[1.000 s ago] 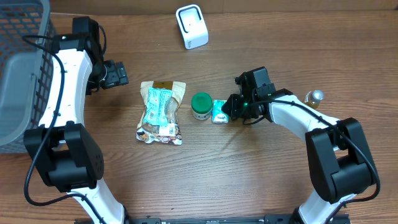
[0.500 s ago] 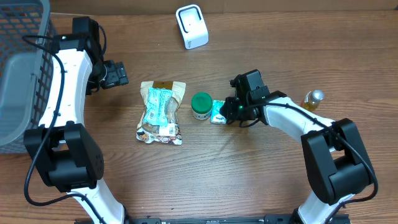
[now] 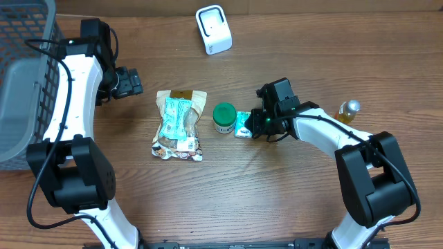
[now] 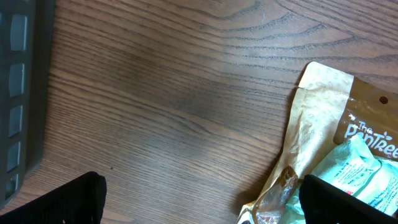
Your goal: Scan the item barcode
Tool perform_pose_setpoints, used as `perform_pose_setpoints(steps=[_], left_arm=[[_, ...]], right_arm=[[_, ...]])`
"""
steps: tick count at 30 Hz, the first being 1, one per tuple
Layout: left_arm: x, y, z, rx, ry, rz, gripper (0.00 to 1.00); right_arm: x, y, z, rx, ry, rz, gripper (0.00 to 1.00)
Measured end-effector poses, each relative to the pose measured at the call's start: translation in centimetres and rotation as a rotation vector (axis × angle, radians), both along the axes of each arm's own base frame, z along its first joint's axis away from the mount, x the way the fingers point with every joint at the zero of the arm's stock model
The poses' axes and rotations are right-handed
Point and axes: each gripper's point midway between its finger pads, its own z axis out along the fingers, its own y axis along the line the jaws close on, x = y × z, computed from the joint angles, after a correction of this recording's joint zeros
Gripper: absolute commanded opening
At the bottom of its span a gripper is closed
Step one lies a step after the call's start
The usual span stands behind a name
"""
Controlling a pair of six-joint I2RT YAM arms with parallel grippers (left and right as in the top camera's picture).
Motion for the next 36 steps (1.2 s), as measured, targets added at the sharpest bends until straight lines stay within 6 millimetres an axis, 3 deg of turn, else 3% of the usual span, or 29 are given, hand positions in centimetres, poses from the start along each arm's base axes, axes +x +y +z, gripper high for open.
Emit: perform_pose_setpoints(steps=[6,11,13,16,20,24,29,36], left_arm=[[0.0,0.0,0.0,0.000,0.000,0.000,1.00],[0.0,0.0,0.0,0.000,0.000,0.000,1.00],[0.0,0.0,0.0,0.000,0.000,0.000,1.00],[0.0,0.0,0.0,0.000,0.000,0.000,1.00],[0.0,0.0,0.0,0.000,0.000,0.000,1.00],[0.0,0.0,0.0,0.000,0.000,0.000,0.99],[0.0,0.0,0.0,0.000,0.000,0.000,1.00],[0.0,0.0,0.0,0.000,0.000,0.000,1.00]], right_arm=[[0.0,0.0,-0.4,-0.002,0.006,0.001,0.21],[0.1,0.4,-0.6,0.017,0.009,0.006,0.04],[0.1,0.3,-0.5,0.019,0.009,0.006,0.04],[0.2,-0.2,-0.3,0.015,0.033,-0.009,0.04],[0.8,-2.5,0.7,-0.016,0.076,-0.041,0.04],[4.0,-4.1,6.4,-0.061,-0.006,-0.022,0.04],[7.8,-3.8,16.4,-0.128,-0.222,0.015,0.03],[10.8,-3.0,29.3,-0.220,-0.547,0.000,0.03]])
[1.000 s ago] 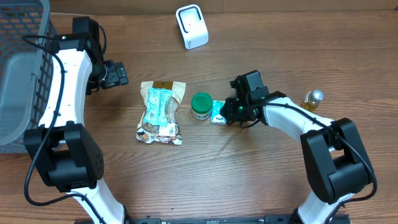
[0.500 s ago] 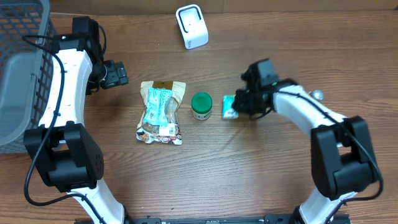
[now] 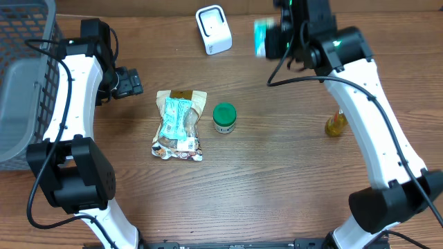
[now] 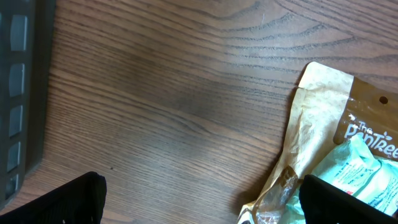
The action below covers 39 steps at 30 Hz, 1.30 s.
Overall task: Scan the item barcode
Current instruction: 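Lift the tissue pack up toward the white scanner with right gripper, then carry the tissue pack right and lower it beside the yellow bottle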
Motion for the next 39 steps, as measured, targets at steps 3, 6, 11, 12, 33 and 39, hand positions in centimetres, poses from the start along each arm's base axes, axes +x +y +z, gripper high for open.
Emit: perform_pose_setpoints(steps=[3,6,11,12,33,39], left_arm=[[0.0,0.0,0.0,0.000,0.000,0.000,1.00],[0.0,0.0,0.0,0.000,0.000,0.000,1.00],[0.0,0.0,0.0,0.000,0.000,0.000,0.99],[0.0,0.0,0.0,-0.001,0.000,0.000,1.00],[0.0,0.0,0.0,0.000,0.000,0.000,1.00],[0.0,0.0,0.0,0.000,0.000,0.000,0.99]], right_arm=[[1.2,0.5,6.0,-0.028,-0.199,-0.009,0.03],[1.6,1.0,8.6,-0.075,-0.311,-0.004,0.04],[4.0,3.1,8.4,-0.168,-0.411,0.018,0.04],[4.8,3.6,7.8,-0.192,-0.421,0.023,0.04],[17.8,11.3,-10.3,-0.706,-0.639,0.262,0.04],[18.3,11.8,-13.0,-0.773,-0.636,0.327,0.04]])
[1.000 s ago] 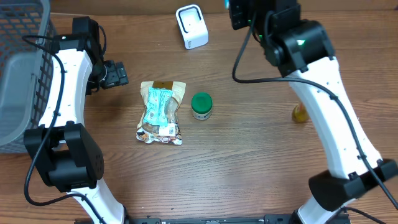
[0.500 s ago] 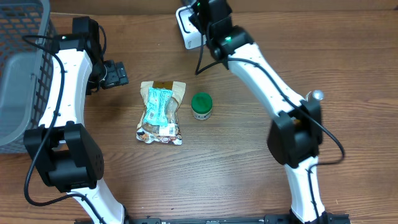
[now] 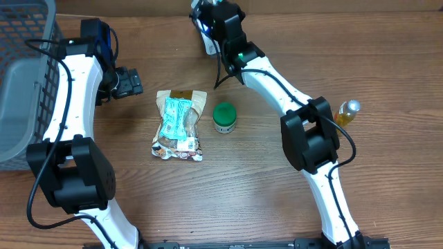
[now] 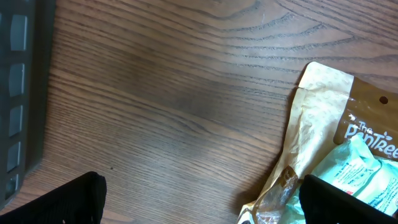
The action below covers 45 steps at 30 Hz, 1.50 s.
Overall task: Scan the item barcode
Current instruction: 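Carry the tissue pack right and lower it beside the yellow bottle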
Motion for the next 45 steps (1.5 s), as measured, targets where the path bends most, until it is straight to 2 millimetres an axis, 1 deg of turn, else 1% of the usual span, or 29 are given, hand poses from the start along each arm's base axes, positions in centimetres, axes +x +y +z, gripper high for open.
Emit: perform_pose_setpoints(steps=[6,9,19,24,26,28,29,32,34,36,38,39,41,42,44,45], left_arm=[[0.0,0.0,0.0,0.000,0.000,0.000,1.00],[0.0,0.0,0.0,0.000,0.000,0.000,1.00],[0.0,0.0,0.0,0.000,0.000,0.000,1.00],[0.0,0.0,0.0,0.000,0.000,0.000,0.99],[0.0,0.0,0.0,0.000,0.000,0.000,1.00],[0.0,0.0,0.0,0.000,0.000,0.000,0.99],[0.0,0.0,0.0,0.001,-0.001,0.000,0.99],[0.0,0.0,0.0,0.001,0.000,0.000,1.00],[0.0,0.0,0.0,0.000,0.000,0.000,0.99],[0.0,0.0,0.0,0.000,0.000,0.000,1.00],[0.0,0.0,0.0,0.000,0.000,0.000,1.00],[0.0,0.0,0.0,0.000,0.000,0.000,0.99],[0.0,0.0,0.0,0.000,0.000,0.000,0.99],[0.0,0.0,0.0,0.000,0.000,0.000,1.00],[0.0,0.0,0.0,0.000,0.000,0.000,0.99],[0.0,0.0,0.0,0.000,0.000,0.000,1.00]], right_arm=[[0.2,0.4,-2.4,-0.084,0.010,0.033,0.04],[0.3,0.3,-3.1,-0.105,0.018,0.038,0.04],[0.3,0.3,-3.3,-0.133,0.015,0.045,0.04],[0.4,-0.3,-3.3,-0.140,0.017,0.010,0.04],[0.2,-0.4,-3.4,-0.127,0.035,0.000,0.04],[-0.3,-0.7,-3.1,-0.103,0.071,-0.008,0.04],[-0.9,-0.9,-3.1,-0.099,0.112,-0.012,0.04],[-2.6,-1.7,-0.9,-0.052,0.182,-0.032,0.04],[-4.3,-2.5,1.9,0.004,0.228,-0.055,0.04],[-6.6,-3.7,4.4,0.056,0.289,-0.075,0.04],[-9.0,-5.1,7.1,0.124,0.347,-0.096,0.04],[-10.2,-6.1,8.0,0.153,0.382,-0.114,0.04],[-12.7,-8.4,8.6,0.210,0.480,-0.170,0.04],[-13.8,-9.7,8.3,0.238,0.541,-0.209,0.04],[-15.9,-12.5,6.7,0.290,0.671,-0.310,0.04],[-16.5,-13.5,5.9,0.310,0.718,-0.350,0.04]])
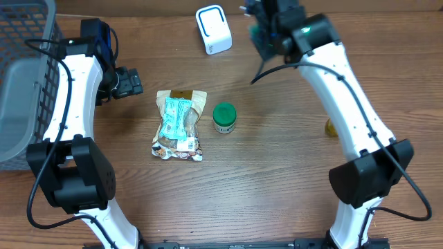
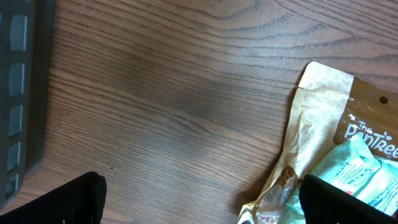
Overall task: Scan the item barcode
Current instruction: 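Carry the tissue pack right and lower it beside the yellow bottle, then open the right gripper and raise it off the tissue pack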
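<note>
A white barcode scanner stands at the back of the wooden table. Just right of it, raised above the table, my right gripper is shut on a small teal packet, which is blurred and mostly covered by the gripper. My left gripper hangs still at the left, beside the top of a tan snack bag. In the left wrist view its black fingers stand wide open over bare wood, with the snack bag next to the right finger.
A green-lidded jar stands right of the snack bag. A yellow bottle shows partly behind my right arm. A dark wire basket fills the left edge, and its rim also shows in the left wrist view.
My right gripper was over the scanner and is now a little to the right of it, the teal packet still in it. The left arm has not moved.
My right gripper was down on the teal packet beside the green-lidded jar. Then it held the packet high at the back, right of the scanner. Then it was over the scanner, and now it is back to the scanner's right. The left gripper stayed open throughout.
</note>
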Tool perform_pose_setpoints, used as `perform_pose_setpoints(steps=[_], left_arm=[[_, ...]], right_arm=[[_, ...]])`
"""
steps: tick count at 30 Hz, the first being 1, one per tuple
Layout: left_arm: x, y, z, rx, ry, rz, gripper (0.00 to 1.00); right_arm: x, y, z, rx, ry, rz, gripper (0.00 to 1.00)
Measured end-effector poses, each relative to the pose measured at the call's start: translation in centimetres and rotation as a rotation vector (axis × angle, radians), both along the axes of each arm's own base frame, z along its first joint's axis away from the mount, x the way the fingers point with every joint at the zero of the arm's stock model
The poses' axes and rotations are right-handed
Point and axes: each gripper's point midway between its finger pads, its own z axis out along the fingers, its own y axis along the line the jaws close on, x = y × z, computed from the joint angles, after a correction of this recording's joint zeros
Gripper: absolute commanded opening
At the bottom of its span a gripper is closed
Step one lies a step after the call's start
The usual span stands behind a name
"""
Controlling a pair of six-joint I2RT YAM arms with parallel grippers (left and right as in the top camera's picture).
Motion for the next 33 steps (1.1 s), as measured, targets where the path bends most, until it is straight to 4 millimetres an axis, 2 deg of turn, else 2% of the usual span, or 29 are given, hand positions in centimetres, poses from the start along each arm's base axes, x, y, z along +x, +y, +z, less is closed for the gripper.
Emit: perform_pose_setpoints(steps=[3,9,14,17,20,22,24,27,31,33], left_arm=[[0.0,0.0,0.0,0.000,0.000,0.000,0.99],[0.0,0.0,0.0,0.000,0.000,0.000,0.99],[0.0,0.0,0.0,0.000,0.000,0.000,1.00],[0.0,0.0,0.0,0.000,0.000,0.000,1.00],[0.0,0.0,0.0,0.000,0.000,0.000,1.00],[0.0,0.0,0.0,0.000,0.000,0.000,0.99],[0.0,0.0,0.0,0.000,0.000,0.000,1.00],[0.0,0.0,0.0,0.000,0.000,0.000,0.99],[0.0,0.0,0.0,0.000,0.000,0.000,0.99],[0.0,0.0,0.0,0.000,0.000,0.000,1.00]], right_arm=[[-2.6,-3.6,-4.3,0.043,0.211,-0.170,0.04],[-5.3,-7.8,-10.9,0.066,0.413,-0.377,0.04],[-5.9,-8.9,-14.8,0.078,0.445,-0.437,0.04],[-5.9,-9.3,-16.1,0.066,0.436,-0.450,0.04],[-6.0,-9.5,-17.2,0.057,0.433,-0.459,0.12],[-6.3,-9.7,-17.7,0.051,0.439,-0.463,0.22],[-6.5,-9.9,-18.0,0.040,0.441,-0.469,0.25],[-6.4,-10.4,-18.1,0.016,0.426,-0.481,0.41],[-5.2,-10.4,-17.9,0.034,0.380,-0.490,0.41],[-4.9,-9.7,-17.9,0.075,0.377,-0.479,0.36]])
